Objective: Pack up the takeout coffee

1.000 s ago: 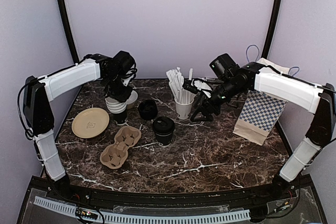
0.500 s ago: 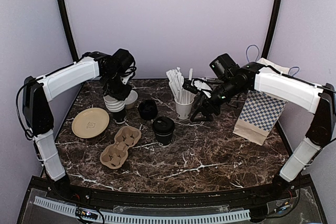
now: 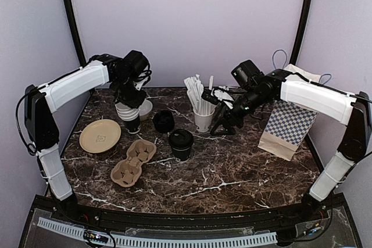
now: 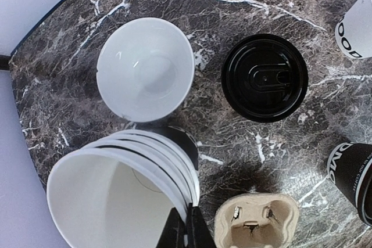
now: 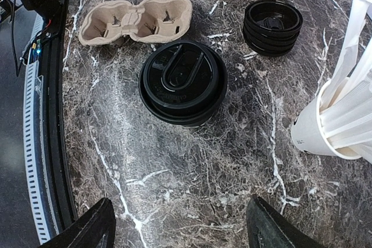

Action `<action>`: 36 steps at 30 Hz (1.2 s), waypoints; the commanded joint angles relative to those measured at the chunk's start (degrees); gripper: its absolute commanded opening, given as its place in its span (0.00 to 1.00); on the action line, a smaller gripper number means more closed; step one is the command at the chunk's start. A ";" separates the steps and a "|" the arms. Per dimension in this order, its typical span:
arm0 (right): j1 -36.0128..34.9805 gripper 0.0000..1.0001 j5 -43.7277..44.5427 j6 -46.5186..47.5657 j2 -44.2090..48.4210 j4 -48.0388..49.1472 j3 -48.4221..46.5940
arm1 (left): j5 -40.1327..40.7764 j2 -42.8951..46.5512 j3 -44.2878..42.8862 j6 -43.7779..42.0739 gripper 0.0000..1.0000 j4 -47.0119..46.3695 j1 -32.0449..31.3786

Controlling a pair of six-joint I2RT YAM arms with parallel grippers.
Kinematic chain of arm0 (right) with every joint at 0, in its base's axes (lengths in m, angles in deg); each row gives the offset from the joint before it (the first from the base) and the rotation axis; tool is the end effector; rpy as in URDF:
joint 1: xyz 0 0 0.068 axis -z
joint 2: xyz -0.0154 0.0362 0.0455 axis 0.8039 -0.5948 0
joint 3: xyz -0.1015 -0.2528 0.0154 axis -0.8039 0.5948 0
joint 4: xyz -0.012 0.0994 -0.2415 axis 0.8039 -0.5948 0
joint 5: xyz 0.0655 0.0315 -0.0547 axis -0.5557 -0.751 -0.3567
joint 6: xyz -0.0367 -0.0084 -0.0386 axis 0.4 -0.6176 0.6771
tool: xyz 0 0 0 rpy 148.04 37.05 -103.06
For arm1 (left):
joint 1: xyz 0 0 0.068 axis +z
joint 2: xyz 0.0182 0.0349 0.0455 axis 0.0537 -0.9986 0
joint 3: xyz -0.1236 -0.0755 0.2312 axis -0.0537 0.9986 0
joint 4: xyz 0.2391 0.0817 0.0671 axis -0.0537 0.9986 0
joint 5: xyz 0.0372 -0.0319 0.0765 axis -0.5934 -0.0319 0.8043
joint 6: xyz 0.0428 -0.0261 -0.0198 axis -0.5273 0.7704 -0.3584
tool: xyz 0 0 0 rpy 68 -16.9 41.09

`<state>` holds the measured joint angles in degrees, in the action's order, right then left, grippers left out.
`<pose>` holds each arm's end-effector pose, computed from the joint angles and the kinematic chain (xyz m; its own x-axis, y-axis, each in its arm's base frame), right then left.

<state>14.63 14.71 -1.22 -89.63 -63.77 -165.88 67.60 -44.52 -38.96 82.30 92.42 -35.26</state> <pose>0.2567 0.2289 0.3026 -0.2737 -0.6918 -0.6682 -0.9591 0.2486 0.1355 0.3361 -0.2008 0.3157 -0.7751 0.3948 -0.4933 0.3509 0.9183 0.1835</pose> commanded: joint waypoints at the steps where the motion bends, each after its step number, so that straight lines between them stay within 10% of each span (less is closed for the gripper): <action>1: 0.11 0.78 -1.37 0.21 -0.31 0.48 -1.16 | -1.65 0.96 -3.54 0.68 0.00 2.46 0.13; 3: 0.11 0.78 -1.35 0.32 -0.36 0.62 -0.99 | 6.53 0.76 -2.98 -0.12 0.00 0.81 -0.90; 6: 0.11 0.78 -1.61 0.30 -0.59 0.39 -1.21 | -6.44 -0.29 -4.96 0.70 0.00 2.84 0.69; 8: 0.11 0.77 -1.70 0.38 -0.46 0.47 -1.24 | 5.71 -0.73 -2.28 -0.14 0.00 1.13 -0.67; 11: 0.11 0.77 -1.94 0.44 -0.47 0.48 -1.01 | -5.08 -0.39 -3.56 0.56 0.00 1.55 1.91; 13: 0.11 0.77 -1.99 0.38 -0.58 0.73 -0.84 | 6.21 0.69 -1.45 -0.30 0.00 -0.09 0.16; 15: 0.11 0.77 -2.24 0.38 -0.66 0.49 -0.92 | -10.44 0.02 -3.84 0.23 0.00 1.24 2.62; 17: 0.11 0.77 -2.49 0.32 -0.79 0.65 -0.95 | 2.96 1.40 -0.96 -0.15 0.00 -1.92 -0.25; 23: 0.11 0.77 -3.03 0.21 -1.61 -0.06 -2.37 | -12.49 -2.18 -5.46 0.54 0.00 3.14 1.64; 36: 0.02 0.76 -3.50 0.47 -2.06 -0.06 -2.25 | 2.62 -3.96 -6.20 -0.43 0.00 5.31 -0.16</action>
<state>14.61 12.19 -1.18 -91.33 -64.23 -167.10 65.94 -47.88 -43.86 82.36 94.93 -34.87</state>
